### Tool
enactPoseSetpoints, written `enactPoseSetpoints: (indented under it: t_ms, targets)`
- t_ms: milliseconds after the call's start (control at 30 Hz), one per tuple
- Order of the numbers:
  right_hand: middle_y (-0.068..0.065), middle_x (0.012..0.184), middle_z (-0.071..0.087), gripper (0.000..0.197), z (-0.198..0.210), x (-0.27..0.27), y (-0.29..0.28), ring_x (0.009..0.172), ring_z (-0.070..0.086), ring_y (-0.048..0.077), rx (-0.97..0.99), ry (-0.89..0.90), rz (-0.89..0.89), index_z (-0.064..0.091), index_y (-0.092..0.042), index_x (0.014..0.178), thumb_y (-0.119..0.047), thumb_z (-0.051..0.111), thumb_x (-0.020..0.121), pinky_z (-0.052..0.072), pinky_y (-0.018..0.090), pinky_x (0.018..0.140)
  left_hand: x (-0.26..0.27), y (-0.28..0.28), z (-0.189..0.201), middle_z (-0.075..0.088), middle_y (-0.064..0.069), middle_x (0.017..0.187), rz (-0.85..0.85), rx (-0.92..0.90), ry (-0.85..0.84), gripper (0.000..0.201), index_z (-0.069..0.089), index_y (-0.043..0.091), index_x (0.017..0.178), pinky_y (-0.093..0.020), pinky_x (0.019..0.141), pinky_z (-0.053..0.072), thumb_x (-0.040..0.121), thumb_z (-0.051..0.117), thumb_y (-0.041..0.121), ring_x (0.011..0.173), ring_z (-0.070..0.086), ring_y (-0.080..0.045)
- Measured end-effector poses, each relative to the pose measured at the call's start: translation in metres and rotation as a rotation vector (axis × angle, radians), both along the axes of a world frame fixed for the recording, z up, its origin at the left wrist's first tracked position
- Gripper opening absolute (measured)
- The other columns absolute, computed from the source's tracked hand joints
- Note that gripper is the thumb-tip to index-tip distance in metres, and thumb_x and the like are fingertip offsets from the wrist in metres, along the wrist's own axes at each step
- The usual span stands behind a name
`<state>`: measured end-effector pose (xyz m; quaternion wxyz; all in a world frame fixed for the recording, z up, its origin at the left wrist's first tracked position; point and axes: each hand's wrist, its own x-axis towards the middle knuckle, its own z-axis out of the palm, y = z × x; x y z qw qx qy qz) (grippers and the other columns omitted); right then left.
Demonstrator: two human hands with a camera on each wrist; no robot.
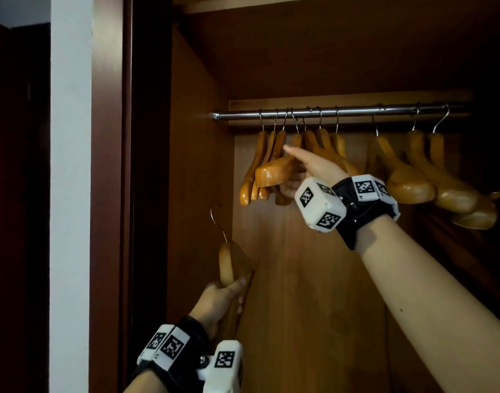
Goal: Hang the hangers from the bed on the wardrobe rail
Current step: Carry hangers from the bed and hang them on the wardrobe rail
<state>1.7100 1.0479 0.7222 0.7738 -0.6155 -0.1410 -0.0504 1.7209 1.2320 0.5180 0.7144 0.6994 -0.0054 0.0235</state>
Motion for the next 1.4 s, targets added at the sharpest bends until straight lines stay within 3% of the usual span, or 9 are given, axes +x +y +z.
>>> enactPoseSetpoints:
  t_ms: [167, 267, 367, 567, 800, 900, 1100, 1300, 1400]
  targets:
    - [0.012, 0.088, 0.067, 0.012, 0.003, -0.008, 0.007, 0.069, 0.069, 0.024, -0.022, -0.044, -0.049, 0.062, -0.010, 0.088, -0.021, 0.065, 0.087, 0.056, 0.035, 0.061, -0.007, -0.005, -0.001, 0.057, -0.005, 0.060, -0.025, -0.013, 0.014, 0.029, 0.058, 0.004, 0.085, -0.026, 0.048, 0.047, 0.091, 0.063, 0.031, 0.050, 0.054, -0.015]
    - [0.008, 0.060, 0.061, 0.034, -0.004, -0.010, -0.006, 0.046, 0.061, 0.016, 0.010, -0.091, -0.056, 0.063, -0.012, 0.061, -0.021, 0.054, 0.092, 0.052, 0.028, 0.051, -0.009, -0.005, -0.002, 0.058, -0.006, 0.066, -0.019, -0.024, -0.003, 0.031, 0.056, 0.001, 0.096, -0.028, 0.050, 0.047, 0.091, 0.064, 0.031, 0.053, 0.054, -0.015]
    - [0.009, 0.053, 0.055, 0.042, -0.015, -0.016, -0.017, 0.046, 0.058, 0.020, 0.064, -0.217, -0.056, 0.054, -0.010, 0.052, -0.019, 0.051, 0.093, 0.053, 0.023, 0.049, -0.011, -0.005, -0.001, 0.057, -0.006, 0.063, -0.024, -0.012, -0.025, 0.028, 0.057, 0.005, 0.080, -0.030, 0.058, 0.048, 0.091, 0.063, 0.031, 0.054, 0.053, -0.017]
    - [0.012, 0.086, 0.055, 0.022, -0.024, -0.002, -0.022, 0.074, 0.057, 0.023, 0.071, -0.188, -0.155, 0.057, -0.011, 0.090, -0.028, 0.066, 0.080, 0.053, 0.034, 0.069, -0.013, -0.007, 0.003, 0.056, -0.005, 0.060, -0.024, -0.015, -0.040, 0.029, 0.056, 0.005, 0.077, -0.030, 0.057, 0.047, 0.091, 0.063, 0.029, 0.052, 0.052, -0.017]
    - [0.019, 0.109, 0.062, 0.046, -0.038, 0.010, -0.023, 0.073, 0.065, 0.029, 0.039, 0.033, -0.152, 0.053, -0.006, 0.125, -0.032, 0.059, 0.088, 0.053, 0.030, 0.048, -0.017, -0.005, 0.002, 0.056, -0.005, 0.060, -0.006, 0.006, -0.037, 0.028, 0.057, 0.004, 0.081, -0.028, 0.053, 0.047, 0.091, 0.063, 0.030, 0.051, 0.053, -0.015]
    - [0.014, 0.119, 0.061, 0.049, -0.041, 0.015, -0.025, 0.091, 0.064, 0.028, 0.149, 0.039, -0.112, 0.053, -0.013, 0.127, -0.038, 0.062, 0.086, 0.053, 0.032, 0.057, -0.017, -0.005, 0.005, 0.057, -0.005, 0.063, -0.004, -0.014, -0.025, 0.027, 0.057, 0.004, 0.086, -0.029, 0.055, 0.048, 0.091, 0.062, 0.030, 0.054, 0.054, -0.016]
    - [0.005, 0.065, 0.043, 0.025, -0.078, 0.018, -0.010, 0.051, 0.040, 0.018, 0.320, 0.158, -0.231, 0.050, -0.010, 0.079, -0.026, 0.043, 0.097, 0.036, 0.018, 0.039, -0.022, -0.009, 0.013, 0.056, -0.006, 0.065, 0.000, -0.013, -0.024, 0.027, 0.057, 0.005, 0.085, -0.031, 0.058, 0.048, 0.094, 0.058, 0.030, 0.054, 0.053, -0.017]
    - [0.006, 0.066, 0.050, 0.024, -0.161, -0.006, 0.040, 0.054, 0.049, 0.020, -0.263, 0.252, -0.008, 0.050, -0.013, 0.079, -0.027, 0.046, 0.098, 0.040, 0.027, 0.051, -0.022, -0.013, 0.027, 0.052, -0.008, 0.056, -0.010, -0.070, -0.019, 0.020, 0.055, 0.005, 0.074, -0.027, 0.051, 0.043, 0.089, 0.052, 0.018, 0.046, 0.048, -0.020]
    - [0.009, 0.090, 0.069, 0.016, -0.188, -0.019, 0.065, 0.084, 0.067, 0.024, -0.464, 0.156, 0.119, 0.060, -0.014, 0.097, -0.027, 0.053, 0.094, 0.054, 0.036, 0.075, -0.020, -0.014, 0.037, 0.053, -0.011, 0.061, 0.003, -0.093, -0.025, 0.012, 0.054, 0.002, 0.081, -0.026, 0.049, 0.046, 0.088, 0.051, 0.012, 0.048, 0.051, -0.022]
